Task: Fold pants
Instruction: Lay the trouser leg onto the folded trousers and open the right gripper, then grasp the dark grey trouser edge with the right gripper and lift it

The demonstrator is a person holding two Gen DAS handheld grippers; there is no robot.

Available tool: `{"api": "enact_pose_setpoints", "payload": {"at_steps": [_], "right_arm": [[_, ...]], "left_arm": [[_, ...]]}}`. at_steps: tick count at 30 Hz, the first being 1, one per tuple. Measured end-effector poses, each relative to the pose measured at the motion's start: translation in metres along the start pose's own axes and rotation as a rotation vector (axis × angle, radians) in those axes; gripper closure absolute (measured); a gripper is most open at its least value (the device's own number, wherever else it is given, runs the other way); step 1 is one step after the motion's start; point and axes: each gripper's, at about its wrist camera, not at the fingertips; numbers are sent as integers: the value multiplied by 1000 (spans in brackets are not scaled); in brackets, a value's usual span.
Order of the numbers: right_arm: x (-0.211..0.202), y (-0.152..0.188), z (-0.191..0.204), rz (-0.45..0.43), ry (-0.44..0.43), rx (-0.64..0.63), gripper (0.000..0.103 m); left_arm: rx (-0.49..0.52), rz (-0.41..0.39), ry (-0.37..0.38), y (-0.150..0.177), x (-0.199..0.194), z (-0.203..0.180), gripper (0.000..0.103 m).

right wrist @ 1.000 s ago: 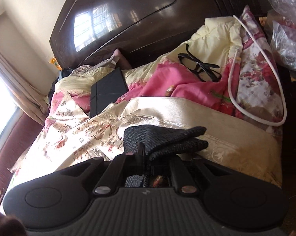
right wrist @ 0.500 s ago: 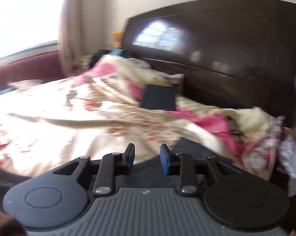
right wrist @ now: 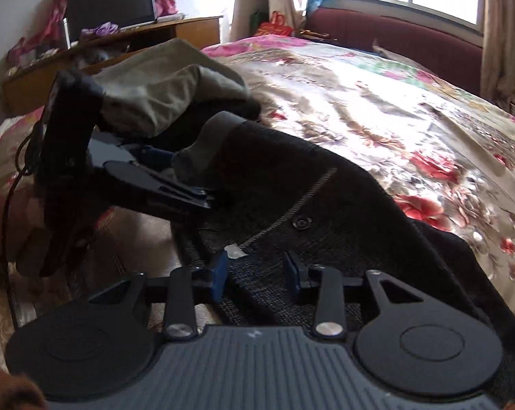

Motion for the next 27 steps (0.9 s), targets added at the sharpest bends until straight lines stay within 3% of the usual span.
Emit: {"api": "enact_pose_setpoints", "payload": {"at_steps": [2, 5, 6, 7, 10, 15, 17, 19, 23, 25, 27], "right_arm": [[10, 2, 5, 25, -14, -25, 58], [24, 1, 13, -3, 60, -137, 56], [30, -2, 14, 15, 53, -126, 63], [36, -7, 14, 45, 9, -77, 84], [30, -7, 23, 59, 3, -83, 83], [17, -3, 10, 76, -95, 19, 84], [8, -10, -5, 88, -147, 99, 82], [-15, -19, -25, 35, -160, 160, 81], [-50, -36, -103, -119, -73, 328, 68], [-47, -38, -145, -147, -1, 413, 64], [-35, -40, -170, -151, 31, 418, 65]], "left_arm": [[-6, -6, 23, 2, -2, 1, 13], [-7, -3, 22, 5, -6, 4, 22], [-11, -1, 22, 5, -6, 6, 24], [-13, 4, 26, 4, -7, 8, 28], [6, 15, 42, 5, -16, 12, 32], [28, 38, 41, 18, -33, 11, 31], [38, 38, 26, 16, -38, 8, 31], [71, 27, 4, 13, -51, 4, 32], [81, -3, -35, 13, -79, 4, 32], [64, -45, -70, 4, -87, 1, 32], [41, -105, -57, -9, -87, -4, 32]]}}
Point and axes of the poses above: each gripper's, at about its wrist camera, not at the fingertips, and x roughly the way its jaws point, z to its left, y to its underside, and after that the axes turned 11 degrees about x, right-handed
